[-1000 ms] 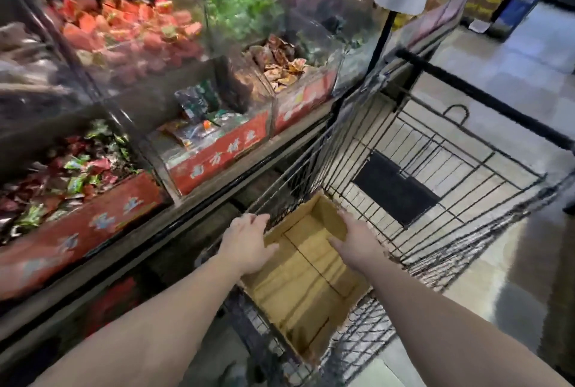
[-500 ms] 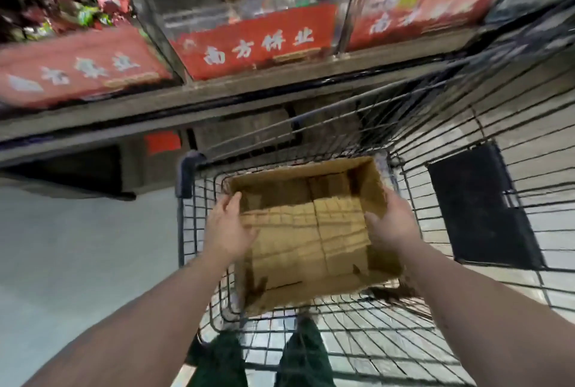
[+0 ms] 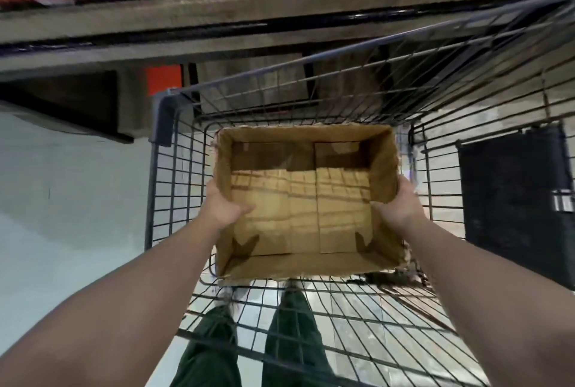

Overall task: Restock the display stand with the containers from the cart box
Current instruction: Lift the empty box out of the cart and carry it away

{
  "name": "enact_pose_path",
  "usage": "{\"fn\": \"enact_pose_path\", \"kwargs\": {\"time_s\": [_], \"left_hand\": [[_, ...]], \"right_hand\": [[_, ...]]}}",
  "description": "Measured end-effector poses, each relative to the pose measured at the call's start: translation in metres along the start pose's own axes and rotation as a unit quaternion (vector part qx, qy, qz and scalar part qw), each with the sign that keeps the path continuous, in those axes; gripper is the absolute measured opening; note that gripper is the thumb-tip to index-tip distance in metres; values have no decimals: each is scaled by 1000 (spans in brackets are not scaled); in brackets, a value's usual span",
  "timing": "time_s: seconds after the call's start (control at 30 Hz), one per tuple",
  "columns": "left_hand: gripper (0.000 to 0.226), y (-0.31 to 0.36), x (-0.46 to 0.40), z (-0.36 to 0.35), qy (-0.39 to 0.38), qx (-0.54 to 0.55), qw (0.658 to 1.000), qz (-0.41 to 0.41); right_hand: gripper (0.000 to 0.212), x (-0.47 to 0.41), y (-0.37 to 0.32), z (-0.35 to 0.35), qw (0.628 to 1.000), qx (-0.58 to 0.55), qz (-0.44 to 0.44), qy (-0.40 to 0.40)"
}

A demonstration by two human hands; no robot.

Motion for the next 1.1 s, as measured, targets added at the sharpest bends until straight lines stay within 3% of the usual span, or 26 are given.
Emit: {"fn": "enact_pose_path", "kwargs": {"time_s": [0.2, 0.4, 0.7, 0.87, 1.1], "left_hand": [[105, 23, 9, 1, -3, 10, 998, -55], [113, 58, 44, 34, -1, -96, 979, -179], [121, 103, 106, 125, 2, -185, 930, -318], [123, 128, 145, 186, 39, -213, 910, -353], [115, 118, 199, 285, 129, -174, 900, -379]], "right_hand": [[82, 26, 4, 22, 998, -55, 10, 32], [75, 100, -3, 71, 981, -31, 44, 187], [78, 260, 6, 111, 928, -10, 21, 373], [64, 335, 4, 117, 914, -53, 38, 399], [65, 420, -36, 100, 900, -50, 129, 413]]}}
Point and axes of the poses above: each hand's wrist, its own x-axis away from the middle knuckle, its own z-axis out of the back of the hand, y = z × x, the point moved 9 cm from there along -x, towards the middle knuckle, and after that the axes turned 14 degrees about -z, right-handed, at the moved point
